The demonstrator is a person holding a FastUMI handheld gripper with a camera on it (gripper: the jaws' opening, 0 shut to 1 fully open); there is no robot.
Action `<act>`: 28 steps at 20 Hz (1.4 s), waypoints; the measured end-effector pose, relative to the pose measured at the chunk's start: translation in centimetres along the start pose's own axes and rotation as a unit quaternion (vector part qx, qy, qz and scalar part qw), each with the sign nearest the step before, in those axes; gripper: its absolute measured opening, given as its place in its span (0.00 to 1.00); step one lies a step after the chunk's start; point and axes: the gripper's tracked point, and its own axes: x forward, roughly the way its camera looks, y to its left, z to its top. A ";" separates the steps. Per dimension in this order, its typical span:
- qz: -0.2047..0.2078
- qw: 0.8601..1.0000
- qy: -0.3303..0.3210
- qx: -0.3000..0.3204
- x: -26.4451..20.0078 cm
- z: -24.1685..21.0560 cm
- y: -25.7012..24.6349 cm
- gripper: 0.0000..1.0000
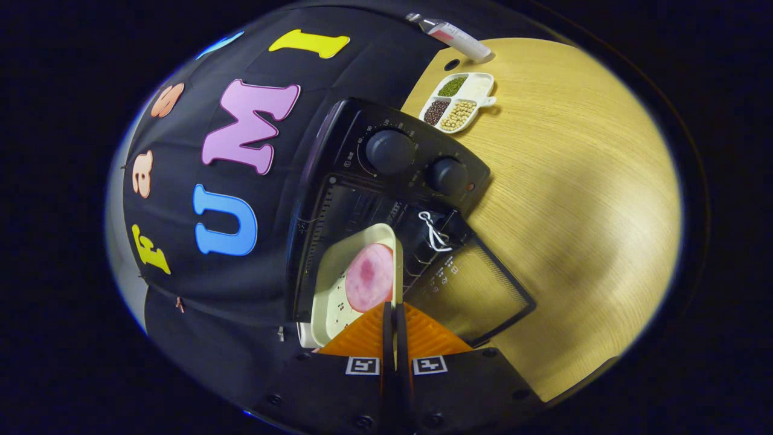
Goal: Open the toaster oven, put the food inside, and close the toaster oven door.
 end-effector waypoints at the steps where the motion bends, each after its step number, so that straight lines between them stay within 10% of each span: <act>1: 0.001 1.000 -0.008 0.006 1.2 0.2 0.4 0.06; 16: -0.049 0.994 -0.090 -0.039 7.3 2.0 1.7 0.12; 23: -0.043 0.994 -0.070 -0.077 5.1 0.2 2.2 0.97; 28: -0.048 0.985 -0.050 -0.156 1.2 -2.0 2.5 0.99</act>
